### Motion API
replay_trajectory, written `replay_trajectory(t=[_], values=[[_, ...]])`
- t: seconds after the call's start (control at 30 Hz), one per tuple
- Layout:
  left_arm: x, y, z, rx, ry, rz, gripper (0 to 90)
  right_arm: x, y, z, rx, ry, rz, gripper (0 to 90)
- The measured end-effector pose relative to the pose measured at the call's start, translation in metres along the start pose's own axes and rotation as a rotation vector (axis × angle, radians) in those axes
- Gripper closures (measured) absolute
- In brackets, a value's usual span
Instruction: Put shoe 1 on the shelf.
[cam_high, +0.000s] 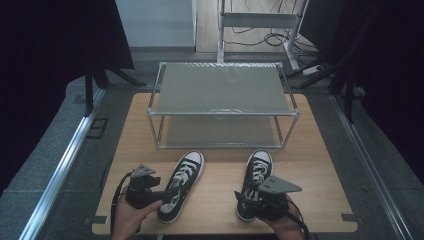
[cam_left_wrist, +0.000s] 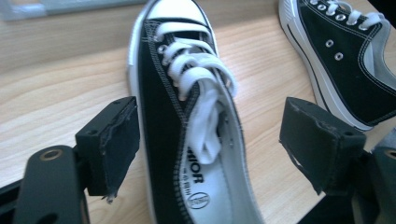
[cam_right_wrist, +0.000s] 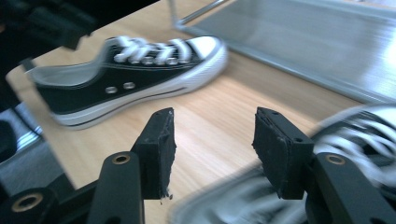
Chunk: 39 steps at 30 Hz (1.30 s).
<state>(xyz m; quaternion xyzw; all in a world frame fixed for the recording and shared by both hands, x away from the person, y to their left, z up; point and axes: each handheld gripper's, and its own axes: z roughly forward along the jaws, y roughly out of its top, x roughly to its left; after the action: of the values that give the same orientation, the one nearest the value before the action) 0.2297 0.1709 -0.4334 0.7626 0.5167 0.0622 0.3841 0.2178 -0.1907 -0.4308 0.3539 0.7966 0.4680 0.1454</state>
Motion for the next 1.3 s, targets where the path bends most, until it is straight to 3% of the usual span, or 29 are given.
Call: replay_trajectory(t=[0.07,0.27,0.5,0.73,1.03,1.13,1.3], values=[[-0.004,0.002,0.005,0.024,0.001,0.008,18.7,-0.014,-0.006,-0.008,-0.014,-0.033,0.036,48.4],[-0.016,0.008,0.025,0.116,0.012,0.031,15.7,-0.025,-0.013,-0.013,-0.006,-0.061,0.053,48.3],[-0.015,0.013,0.047,0.193,0.09,0.019,14.7,-0.027,-0.015,-0.015,-0.002,-0.073,0.05,48.0],[-0.005,0.019,0.058,0.266,0.107,-0.002,14.7,-0.026,-0.016,-0.015,0.002,-0.076,0.052,47.6],[-0.006,0.029,0.064,0.345,0.119,0.003,12.3,-0.026,-0.016,-0.012,0.009,-0.079,0.052,47.3],[-0.007,0.033,0.065,0.351,0.156,0.004,13.1,-0.027,-0.017,-0.012,0.011,-0.08,0.051,47.3],[-0.004,0.031,0.074,0.386,0.154,-0.002,12.5,-0.027,-0.018,-0.011,0.018,-0.081,0.052,47.3]])
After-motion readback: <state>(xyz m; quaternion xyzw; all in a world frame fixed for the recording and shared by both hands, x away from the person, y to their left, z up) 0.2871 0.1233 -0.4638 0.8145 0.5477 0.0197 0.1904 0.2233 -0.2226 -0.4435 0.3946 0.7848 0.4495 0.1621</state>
